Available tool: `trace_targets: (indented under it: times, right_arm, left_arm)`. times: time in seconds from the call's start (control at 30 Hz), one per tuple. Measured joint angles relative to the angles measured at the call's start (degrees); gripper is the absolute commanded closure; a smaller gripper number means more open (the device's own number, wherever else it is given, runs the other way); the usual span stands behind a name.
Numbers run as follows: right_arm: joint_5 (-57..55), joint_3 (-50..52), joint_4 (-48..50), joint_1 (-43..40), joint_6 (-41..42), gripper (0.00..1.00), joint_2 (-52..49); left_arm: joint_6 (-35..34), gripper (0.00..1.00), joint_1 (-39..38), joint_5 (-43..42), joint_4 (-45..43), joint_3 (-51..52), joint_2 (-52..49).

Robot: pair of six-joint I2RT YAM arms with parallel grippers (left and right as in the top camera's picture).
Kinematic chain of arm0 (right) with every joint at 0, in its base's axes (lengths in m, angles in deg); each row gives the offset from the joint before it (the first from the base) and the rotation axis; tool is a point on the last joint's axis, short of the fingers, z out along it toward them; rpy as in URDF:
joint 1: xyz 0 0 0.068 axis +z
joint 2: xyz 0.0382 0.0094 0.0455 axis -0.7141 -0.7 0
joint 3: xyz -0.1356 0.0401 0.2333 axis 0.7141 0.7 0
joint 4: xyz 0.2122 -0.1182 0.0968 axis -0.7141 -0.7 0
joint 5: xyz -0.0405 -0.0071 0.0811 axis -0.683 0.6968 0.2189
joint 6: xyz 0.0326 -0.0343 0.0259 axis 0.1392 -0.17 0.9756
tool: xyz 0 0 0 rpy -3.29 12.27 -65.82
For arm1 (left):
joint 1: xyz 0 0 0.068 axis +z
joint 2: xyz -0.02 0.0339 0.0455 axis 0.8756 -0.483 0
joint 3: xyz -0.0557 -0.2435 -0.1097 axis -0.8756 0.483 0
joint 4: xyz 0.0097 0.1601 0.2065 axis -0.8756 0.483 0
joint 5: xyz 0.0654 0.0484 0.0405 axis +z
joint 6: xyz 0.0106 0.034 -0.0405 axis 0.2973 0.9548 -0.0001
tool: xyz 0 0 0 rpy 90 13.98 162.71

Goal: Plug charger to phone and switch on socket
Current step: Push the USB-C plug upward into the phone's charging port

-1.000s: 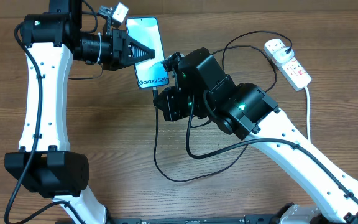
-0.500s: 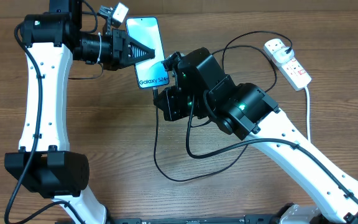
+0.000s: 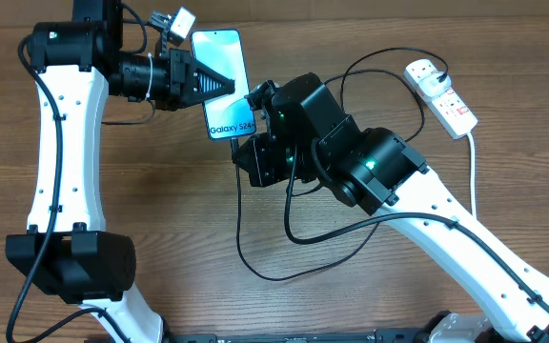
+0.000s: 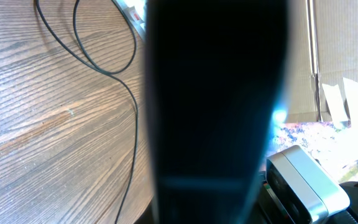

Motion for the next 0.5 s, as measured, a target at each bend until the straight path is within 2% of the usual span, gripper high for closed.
trace_targets:
  times: [0.43,0.47,0.5]
  right_arm:
    - [0.9,0.5,1.2,0.5,0.3,0.96,0.0]
    - [0.9,0.6,1.2,0.5,0.3,0.92,0.0]
    - [0.9,0.6,1.2,0.7,0.4,0.75,0.0]
  left_arm:
    - [1.1,0.96,0.4,0.9,3.0,-0.5,0.0]
    - [1.2,0.96,0.4,0.9,3.3,-0.5,0.0]
    - [1.3,0.96,0.4,1.0,3.5,-0.5,0.0]
